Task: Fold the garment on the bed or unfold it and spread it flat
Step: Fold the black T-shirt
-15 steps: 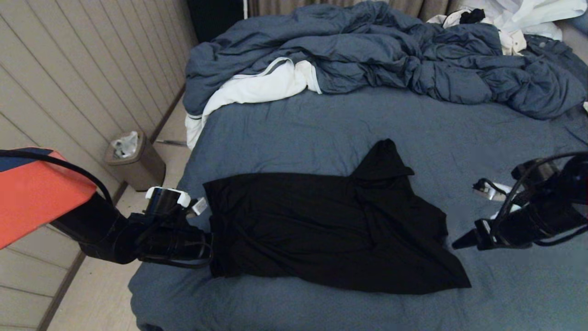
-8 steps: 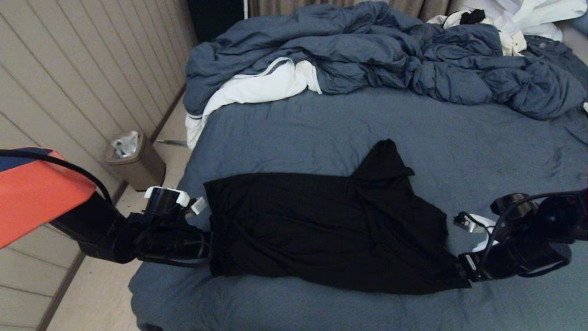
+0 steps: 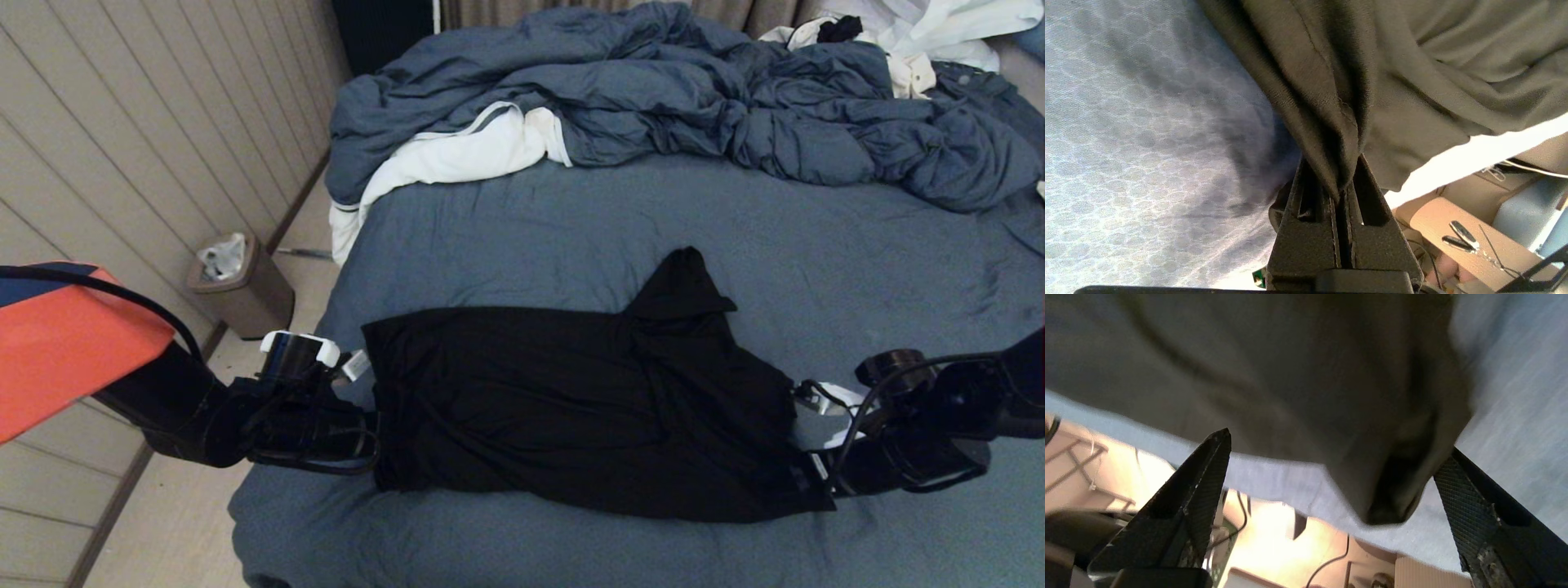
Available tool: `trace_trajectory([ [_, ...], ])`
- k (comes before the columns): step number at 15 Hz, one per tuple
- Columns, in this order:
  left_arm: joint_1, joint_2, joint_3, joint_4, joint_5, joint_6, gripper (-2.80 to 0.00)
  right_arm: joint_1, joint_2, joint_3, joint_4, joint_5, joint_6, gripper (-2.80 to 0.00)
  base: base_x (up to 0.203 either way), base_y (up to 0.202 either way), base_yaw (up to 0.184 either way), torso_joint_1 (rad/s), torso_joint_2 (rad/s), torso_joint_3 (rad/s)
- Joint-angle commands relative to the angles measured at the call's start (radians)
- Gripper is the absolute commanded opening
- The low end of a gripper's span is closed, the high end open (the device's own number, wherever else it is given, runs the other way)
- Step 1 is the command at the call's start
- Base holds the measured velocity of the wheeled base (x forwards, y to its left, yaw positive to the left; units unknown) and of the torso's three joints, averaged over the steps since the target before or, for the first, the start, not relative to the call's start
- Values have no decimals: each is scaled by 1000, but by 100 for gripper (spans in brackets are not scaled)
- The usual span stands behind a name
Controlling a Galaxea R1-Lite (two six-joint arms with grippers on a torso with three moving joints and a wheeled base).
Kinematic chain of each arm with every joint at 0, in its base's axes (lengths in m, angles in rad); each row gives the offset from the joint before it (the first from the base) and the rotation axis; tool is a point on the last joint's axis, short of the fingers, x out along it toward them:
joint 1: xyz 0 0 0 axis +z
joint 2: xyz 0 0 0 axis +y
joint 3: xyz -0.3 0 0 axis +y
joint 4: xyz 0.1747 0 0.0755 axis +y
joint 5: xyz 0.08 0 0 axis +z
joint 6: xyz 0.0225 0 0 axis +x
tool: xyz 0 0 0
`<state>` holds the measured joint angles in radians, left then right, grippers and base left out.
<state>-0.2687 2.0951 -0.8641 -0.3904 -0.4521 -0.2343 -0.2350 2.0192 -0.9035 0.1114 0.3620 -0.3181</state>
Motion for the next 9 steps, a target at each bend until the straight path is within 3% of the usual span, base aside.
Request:
trace_trajectory([
  [1, 0, 6, -2, -2, -2, -2, -280, 3, 19, -17, -21, 0, 23, 0, 0, 0, 0, 0, 0, 0],
  [4, 0, 9, -6, -2, -2, -2, -280, 10, 48, -19, -106, -23, 64, 0, 0, 0, 0, 0, 0, 0],
  [9, 0, 16, -15, -2, -2, -12, -280, 62, 61, -44, -110, -25, 149, 0, 0, 0, 0, 0, 0, 0],
])
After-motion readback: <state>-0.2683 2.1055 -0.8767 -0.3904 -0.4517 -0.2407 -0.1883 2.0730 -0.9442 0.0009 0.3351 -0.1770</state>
